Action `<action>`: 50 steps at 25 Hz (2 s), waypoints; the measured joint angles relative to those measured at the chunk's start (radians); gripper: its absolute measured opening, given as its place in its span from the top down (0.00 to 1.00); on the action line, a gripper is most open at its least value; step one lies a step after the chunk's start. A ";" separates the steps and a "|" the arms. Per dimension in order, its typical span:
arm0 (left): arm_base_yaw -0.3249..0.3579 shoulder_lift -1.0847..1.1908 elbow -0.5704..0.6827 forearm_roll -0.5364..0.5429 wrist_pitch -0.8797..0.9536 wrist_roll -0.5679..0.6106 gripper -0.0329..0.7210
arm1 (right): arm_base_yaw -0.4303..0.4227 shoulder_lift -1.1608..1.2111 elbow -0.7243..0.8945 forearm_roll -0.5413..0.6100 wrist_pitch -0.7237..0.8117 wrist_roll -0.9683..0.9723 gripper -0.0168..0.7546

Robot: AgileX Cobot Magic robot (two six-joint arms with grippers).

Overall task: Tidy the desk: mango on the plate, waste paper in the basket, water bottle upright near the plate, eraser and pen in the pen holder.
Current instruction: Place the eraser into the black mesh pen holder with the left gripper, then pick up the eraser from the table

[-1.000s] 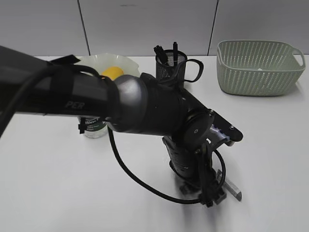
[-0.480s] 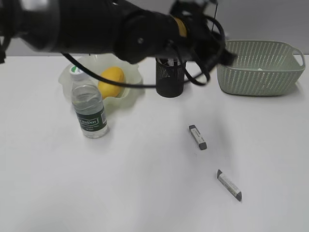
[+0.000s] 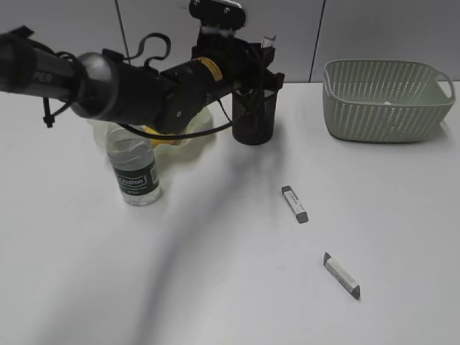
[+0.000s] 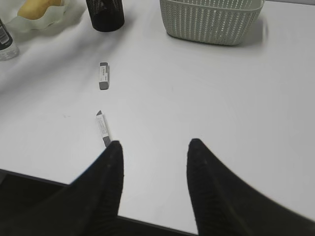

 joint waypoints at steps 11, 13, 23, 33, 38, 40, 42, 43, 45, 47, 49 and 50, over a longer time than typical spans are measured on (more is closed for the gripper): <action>0.034 0.036 0.000 -0.001 -0.097 0.000 0.77 | 0.000 0.000 0.000 0.000 0.000 0.000 0.52; 0.045 0.043 0.000 -0.001 -0.118 0.000 0.77 | 0.000 0.000 0.000 0.000 0.000 0.000 0.52; 0.052 0.084 -0.058 0.000 -0.126 0.000 0.77 | 0.000 0.000 0.000 0.000 -0.001 0.000 0.52; 0.052 0.084 -0.069 0.004 -0.099 -0.003 0.48 | 0.000 0.000 0.000 0.000 -0.001 0.000 0.52; 0.052 0.075 -0.068 0.004 -0.091 -0.021 0.42 | 0.000 0.000 0.000 0.000 -0.001 0.000 0.52; 0.050 0.036 -0.066 0.005 -0.025 -0.040 0.41 | 0.000 0.000 0.000 0.000 -0.001 0.000 0.52; 0.047 -0.035 -0.066 0.005 0.148 -0.051 0.42 | 0.000 0.000 0.000 0.000 -0.001 0.000 0.52; 0.046 -0.082 -0.066 0.006 0.275 -0.053 0.43 | 0.000 0.000 0.000 0.000 -0.001 0.000 0.52; 0.045 -0.162 -0.067 0.014 0.519 -0.053 0.48 | 0.000 0.000 0.000 0.000 0.000 0.000 0.52; 0.043 -0.240 -0.046 0.037 0.735 -0.032 0.54 | 0.000 0.000 0.000 0.000 0.000 0.000 0.52; 0.043 -0.320 0.029 0.056 0.838 0.010 0.58 | 0.000 0.000 0.000 0.000 -0.001 0.000 0.52; 0.043 -0.374 0.086 0.063 0.874 0.020 0.59 | 0.000 0.000 0.000 0.000 -0.001 0.000 0.52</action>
